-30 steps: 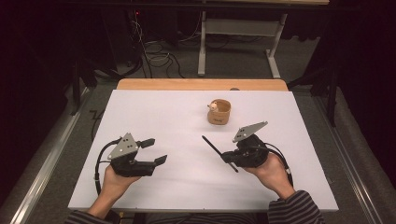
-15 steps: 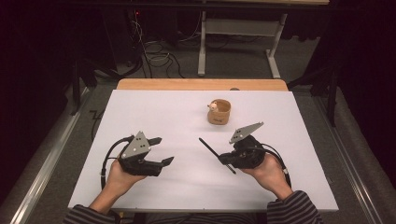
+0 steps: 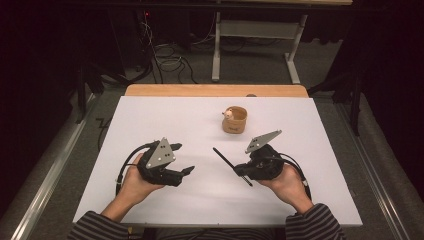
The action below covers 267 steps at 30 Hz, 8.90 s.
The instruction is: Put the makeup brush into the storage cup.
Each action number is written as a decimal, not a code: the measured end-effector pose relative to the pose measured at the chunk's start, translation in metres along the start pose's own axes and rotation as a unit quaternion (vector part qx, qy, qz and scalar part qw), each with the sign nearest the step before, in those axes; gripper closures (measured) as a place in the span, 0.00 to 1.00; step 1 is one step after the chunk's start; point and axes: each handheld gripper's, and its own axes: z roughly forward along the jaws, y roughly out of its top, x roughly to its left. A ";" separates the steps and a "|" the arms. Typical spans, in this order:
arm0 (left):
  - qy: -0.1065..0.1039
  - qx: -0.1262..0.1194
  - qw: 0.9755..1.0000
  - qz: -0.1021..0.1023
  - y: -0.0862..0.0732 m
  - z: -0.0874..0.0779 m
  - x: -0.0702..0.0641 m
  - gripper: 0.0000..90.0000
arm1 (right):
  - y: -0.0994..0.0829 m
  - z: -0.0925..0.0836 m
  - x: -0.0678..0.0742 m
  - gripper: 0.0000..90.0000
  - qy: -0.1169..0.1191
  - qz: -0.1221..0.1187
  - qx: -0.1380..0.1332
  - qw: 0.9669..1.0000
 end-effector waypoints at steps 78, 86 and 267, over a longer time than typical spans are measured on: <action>0.066 0.075 0.982 0.160 0.022 0.038 -0.027 0.34 | 0.062 0.033 0.022 0.95 0.026 -0.032 0.100 0.994; 0.061 0.077 0.981 0.166 0.022 0.040 -0.030 0.42 | 0.066 0.035 0.023 0.95 0.029 -0.033 0.102 0.994; -0.073 -0.018 0.995 -0.064 -0.007 0.035 -0.016 0.93 | 0.024 0.021 0.017 0.76 0.030 -0.004 -0.145 0.989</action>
